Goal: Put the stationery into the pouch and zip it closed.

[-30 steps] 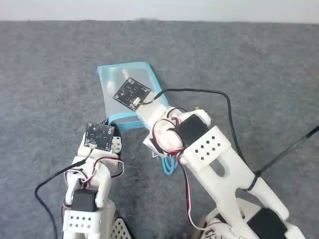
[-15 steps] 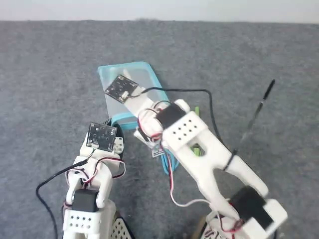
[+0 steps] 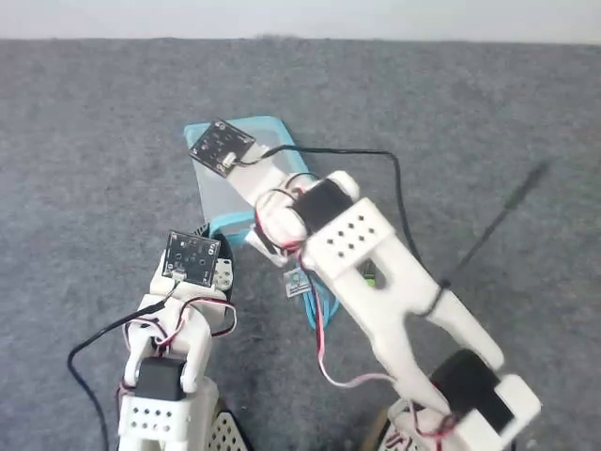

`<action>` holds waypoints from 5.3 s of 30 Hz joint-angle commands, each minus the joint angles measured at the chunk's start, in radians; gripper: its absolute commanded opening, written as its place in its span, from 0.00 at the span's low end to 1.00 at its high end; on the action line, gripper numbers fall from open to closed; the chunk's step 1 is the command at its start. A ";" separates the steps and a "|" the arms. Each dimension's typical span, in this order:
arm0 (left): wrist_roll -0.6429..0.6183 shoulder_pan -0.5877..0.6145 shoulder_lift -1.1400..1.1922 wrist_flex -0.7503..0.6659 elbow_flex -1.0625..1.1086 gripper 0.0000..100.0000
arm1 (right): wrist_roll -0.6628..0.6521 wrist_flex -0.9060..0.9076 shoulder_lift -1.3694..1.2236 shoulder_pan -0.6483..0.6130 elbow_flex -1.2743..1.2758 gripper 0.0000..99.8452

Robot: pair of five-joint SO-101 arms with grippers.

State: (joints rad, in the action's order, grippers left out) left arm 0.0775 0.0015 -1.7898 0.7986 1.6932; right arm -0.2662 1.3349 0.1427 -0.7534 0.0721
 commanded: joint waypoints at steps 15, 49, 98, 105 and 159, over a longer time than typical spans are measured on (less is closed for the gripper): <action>0.000 -0.002 -0.011 -0.017 -0.007 0.01 | 0.054 -0.001 0.427 0.280 0.608 0.01; 0.002 -0.002 -0.009 -0.017 -0.007 0.01 | 0.233 -0.357 0.054 0.363 0.753 0.17; 0.002 -0.002 -0.011 -0.017 -0.007 0.01 | -0.201 0.325 0.699 0.162 0.554 0.01; 0.002 -0.002 -0.011 -0.017 -0.007 0.01 | -0.201 0.424 0.711 0.160 0.552 0.01; 0.002 -0.006 -0.009 -0.018 -0.007 0.01 | -0.152 0.300 0.420 0.147 0.427 0.01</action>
State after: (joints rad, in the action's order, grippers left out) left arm 0.0775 0.0015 -1.7898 0.7986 1.6932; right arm -0.4289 1.6510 0.6260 -0.5692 0.5646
